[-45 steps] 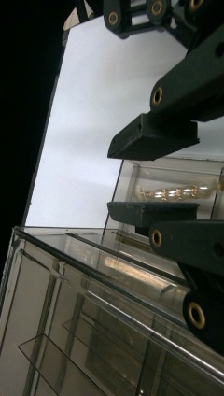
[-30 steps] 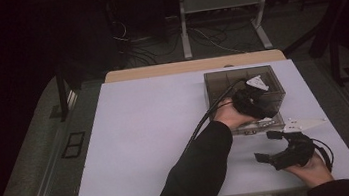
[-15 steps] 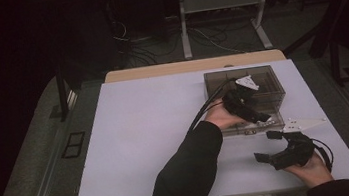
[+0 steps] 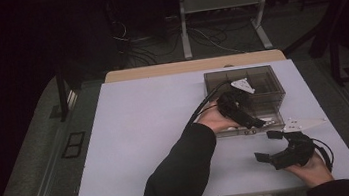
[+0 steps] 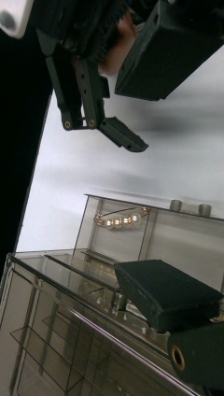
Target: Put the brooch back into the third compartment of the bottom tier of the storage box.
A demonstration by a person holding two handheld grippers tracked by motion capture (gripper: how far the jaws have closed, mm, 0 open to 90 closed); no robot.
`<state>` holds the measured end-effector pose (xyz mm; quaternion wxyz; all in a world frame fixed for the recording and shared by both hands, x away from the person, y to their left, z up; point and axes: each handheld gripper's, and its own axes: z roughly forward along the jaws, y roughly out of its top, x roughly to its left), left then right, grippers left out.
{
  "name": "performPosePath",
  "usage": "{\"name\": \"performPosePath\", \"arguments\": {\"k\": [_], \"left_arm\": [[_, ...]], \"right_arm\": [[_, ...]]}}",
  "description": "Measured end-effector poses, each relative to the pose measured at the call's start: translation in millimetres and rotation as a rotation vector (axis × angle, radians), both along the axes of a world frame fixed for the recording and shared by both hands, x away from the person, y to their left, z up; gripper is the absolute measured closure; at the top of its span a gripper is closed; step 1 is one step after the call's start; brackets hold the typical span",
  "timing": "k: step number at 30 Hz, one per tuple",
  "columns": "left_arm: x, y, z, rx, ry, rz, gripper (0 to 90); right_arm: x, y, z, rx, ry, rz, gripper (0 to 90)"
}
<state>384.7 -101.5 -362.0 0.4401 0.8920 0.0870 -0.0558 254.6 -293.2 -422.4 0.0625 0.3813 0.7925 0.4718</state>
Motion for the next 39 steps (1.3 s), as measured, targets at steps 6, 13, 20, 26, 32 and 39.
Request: {"name": "performPosePath", "arguments": {"k": [6,13,20,26,32,39], "left_arm": [[-2.1,11.8,2.6,0.004,-0.008,0.018,4.1],[-5.0,27.9,5.4,0.006,-0.016,0.049,0.0],[-7.9,41.4,7.9,-0.007,-0.027,0.064,0.0],[-11.1,52.3,7.2,-0.016,-0.027,0.077,0.0],[-13.5,65.6,8.9,-0.023,-0.038,0.091,0.0],[-16.9,84.1,9.9,-0.030,-0.047,0.126,0.0]], "right_arm": [[-0.1,0.2,-0.1,-0.001,-0.002,0.000,0.0],[0.0,0.3,-0.1,-0.004,0.002,-0.001,0.0],[-0.1,0.3,-0.1,-0.005,0.002,-0.001,0.0],[0.0,0.2,-0.4,-0.006,0.003,-0.002,0.0],[0.1,-0.2,-0.4,-0.006,0.001,-0.002,0.0],[-0.1,-0.3,-0.2,-0.006,0.001,-0.003,0.0]]}}
